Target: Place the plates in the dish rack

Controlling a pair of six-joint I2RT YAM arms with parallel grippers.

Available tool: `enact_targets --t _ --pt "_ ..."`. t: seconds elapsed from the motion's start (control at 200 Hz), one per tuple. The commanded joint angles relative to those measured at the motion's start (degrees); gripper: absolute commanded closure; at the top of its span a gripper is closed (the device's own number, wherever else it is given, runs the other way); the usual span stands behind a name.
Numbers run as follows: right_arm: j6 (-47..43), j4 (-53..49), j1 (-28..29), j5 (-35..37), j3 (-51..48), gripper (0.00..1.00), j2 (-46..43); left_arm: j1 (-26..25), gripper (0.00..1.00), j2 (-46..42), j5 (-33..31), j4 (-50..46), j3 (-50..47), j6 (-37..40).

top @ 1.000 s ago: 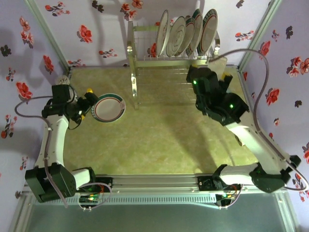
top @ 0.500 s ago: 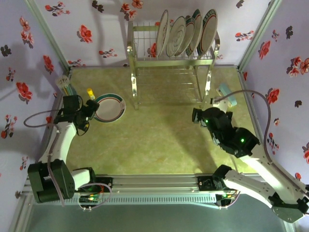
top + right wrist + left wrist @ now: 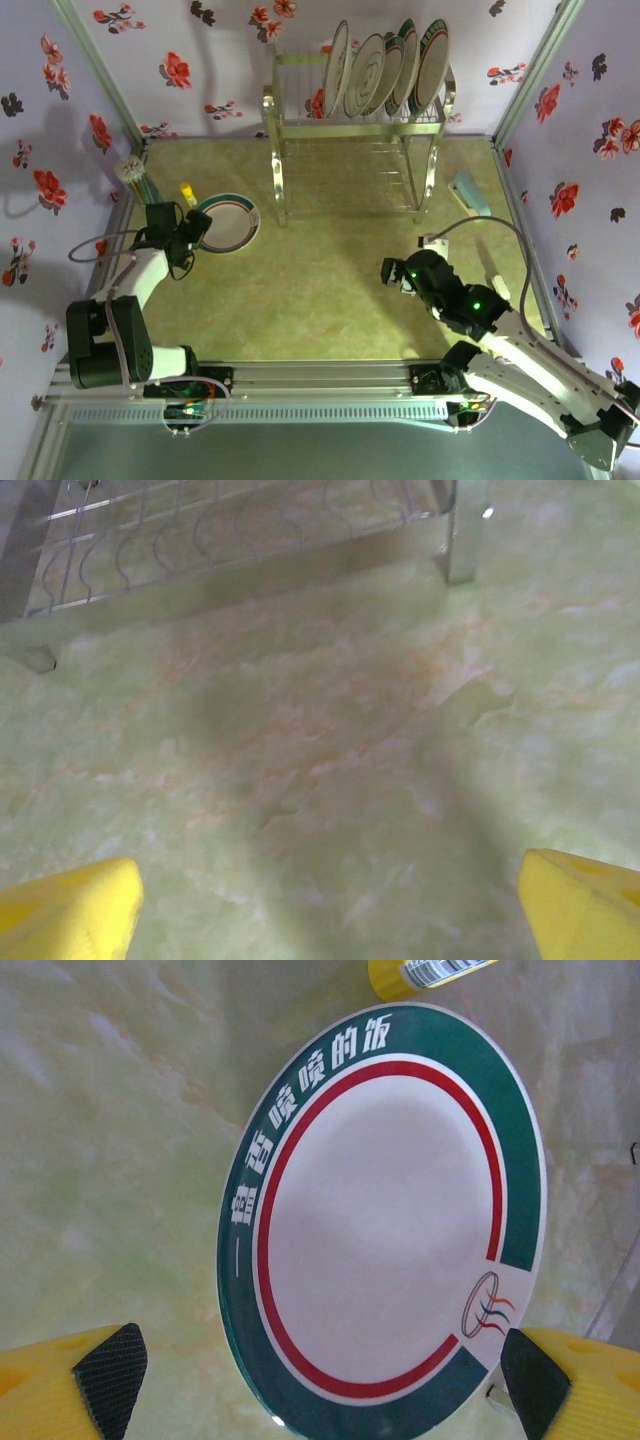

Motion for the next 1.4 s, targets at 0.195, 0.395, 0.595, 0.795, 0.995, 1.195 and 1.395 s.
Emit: enact_targets --t 0.195,0.395,0.595,0.795,0.995,1.195,1.395 --pt "2.7 4.9 -0.3 -2.8 -2.3 0.05 0.9 -0.4 0.08 5.1 0.5 8.5 -2.9 -2.3" --pt "3.7 5.0 -0.7 -1.9 -2.7 0.05 1.6 -0.4 0.14 7.7 1.4 11.8 -3.8 -3.3" --pt "4.2 5.1 -1.2 -1.7 -3.0 0.05 1.7 -0.4 0.31 9.5 1.6 15.0 -5.0 -4.3" --pt "4.2 5.0 -1.8 -1.7 -3.0 0.05 1.9 -0.4 0.44 10.9 1.6 18.2 -6.2 -5.9" --pt "4.4 5.2 -2.2 -1.7 -3.3 0.06 2.4 -0.3 0.59 11.7 1.3 20.4 -6.9 -7.5" --pt "4.6 5.7 -2.4 -1.8 -3.4 0.06 2.9 -0.4 0.71 10.4 -0.8 21.0 -8.2 -8.2" --pt "4.4 5.7 -2.9 -1.9 -3.5 0.06 3.0 -0.3 0.77 11.6 -0.8 22.5 -9.1 -8.8"
